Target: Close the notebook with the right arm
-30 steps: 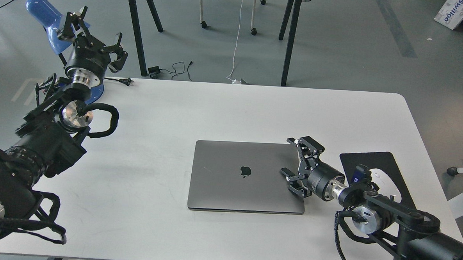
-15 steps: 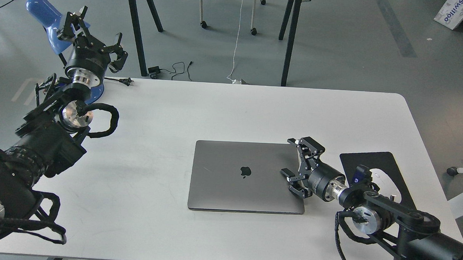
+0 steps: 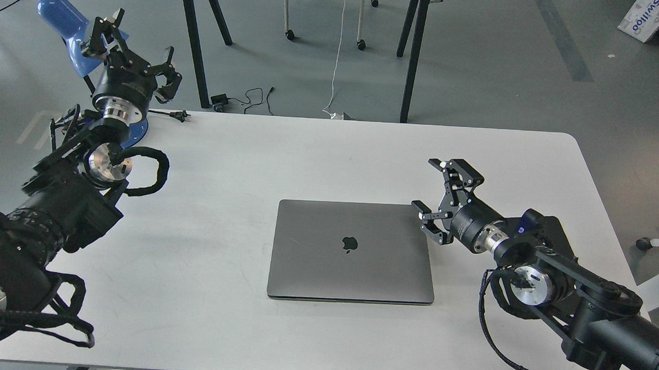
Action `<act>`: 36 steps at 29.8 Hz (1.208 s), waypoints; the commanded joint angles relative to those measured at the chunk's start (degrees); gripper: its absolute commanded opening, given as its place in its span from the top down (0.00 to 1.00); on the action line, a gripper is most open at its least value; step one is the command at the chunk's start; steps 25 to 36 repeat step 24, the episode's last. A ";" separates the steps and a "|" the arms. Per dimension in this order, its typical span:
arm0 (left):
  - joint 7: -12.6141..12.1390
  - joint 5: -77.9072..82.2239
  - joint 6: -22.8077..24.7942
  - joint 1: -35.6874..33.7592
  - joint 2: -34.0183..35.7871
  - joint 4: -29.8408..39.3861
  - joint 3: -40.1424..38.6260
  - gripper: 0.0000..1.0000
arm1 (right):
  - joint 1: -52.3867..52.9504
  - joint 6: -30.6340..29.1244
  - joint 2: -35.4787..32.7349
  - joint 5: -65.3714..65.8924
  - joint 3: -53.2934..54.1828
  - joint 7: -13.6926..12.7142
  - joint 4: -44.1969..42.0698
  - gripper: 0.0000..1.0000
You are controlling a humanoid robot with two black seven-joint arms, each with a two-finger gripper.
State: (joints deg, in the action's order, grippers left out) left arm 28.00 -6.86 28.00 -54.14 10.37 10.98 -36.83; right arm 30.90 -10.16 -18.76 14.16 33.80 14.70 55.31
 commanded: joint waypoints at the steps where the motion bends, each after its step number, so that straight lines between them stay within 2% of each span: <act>1: 0.00 0.01 0.00 0.00 0.00 0.01 0.00 0.00 | 1.44 -0.21 -0.05 -0.01 10.47 -0.02 -0.63 0.00; 5: 0.00 0.01 0.00 0.00 0.00 0.01 0.00 0.00 | 2.93 -0.04 0.39 -0.18 22.25 -0.73 -4.85 0.00; 9: 0.00 -0.08 0.00 0.00 0.09 -0.08 0.00 0.00 | 4.43 0.05 0.48 -2.89 29.46 -1.52 -5.47 0.00; 13: 0.00 -0.17 0.00 0.00 0.09 0.01 0.00 0.00 | 4.43 0.05 0.57 -7.56 29.92 -1.52 -5.82 0.00; 36: 0.00 -0.08 0.00 0.00 0.09 0.01 0.00 0.00 | 4.61 0.75 1.62 -7.83 31.06 -0.64 -7.84 0.00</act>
